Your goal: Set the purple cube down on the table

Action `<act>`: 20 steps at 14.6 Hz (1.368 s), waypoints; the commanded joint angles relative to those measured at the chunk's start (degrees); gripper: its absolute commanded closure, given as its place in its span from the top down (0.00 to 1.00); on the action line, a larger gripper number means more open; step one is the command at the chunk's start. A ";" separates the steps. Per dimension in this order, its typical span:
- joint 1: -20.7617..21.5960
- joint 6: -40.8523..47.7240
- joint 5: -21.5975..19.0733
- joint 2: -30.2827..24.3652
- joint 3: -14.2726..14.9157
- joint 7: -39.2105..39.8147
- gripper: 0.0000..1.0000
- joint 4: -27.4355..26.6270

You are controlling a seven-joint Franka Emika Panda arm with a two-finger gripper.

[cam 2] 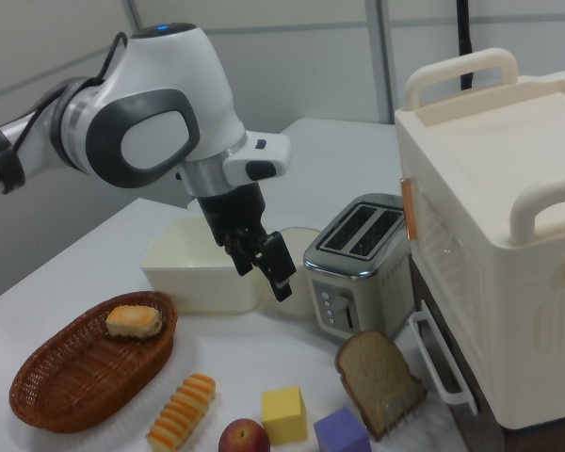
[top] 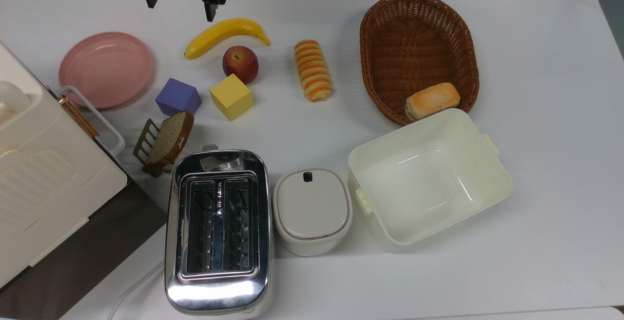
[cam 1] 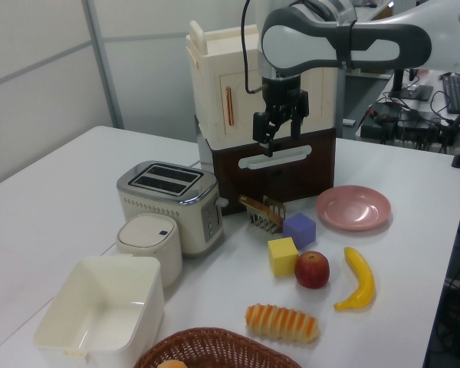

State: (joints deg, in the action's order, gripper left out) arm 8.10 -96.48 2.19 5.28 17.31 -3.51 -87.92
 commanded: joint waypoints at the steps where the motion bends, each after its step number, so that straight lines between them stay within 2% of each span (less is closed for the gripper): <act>1: -1.33 1.39 -1.31 -2.03 -1.48 1.40 1.00 -0.76; 5: -4.40 1.30 -1.31 -2.55 -4.91 1.40 1.00 -1.20; 20: -4.50 1.91 -1.92 -4.58 -5.26 1.40 1.00 -3.40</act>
State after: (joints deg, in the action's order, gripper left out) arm 4.43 -96.10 1.57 3.52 12.91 -3.35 -88.81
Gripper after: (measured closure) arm 0.000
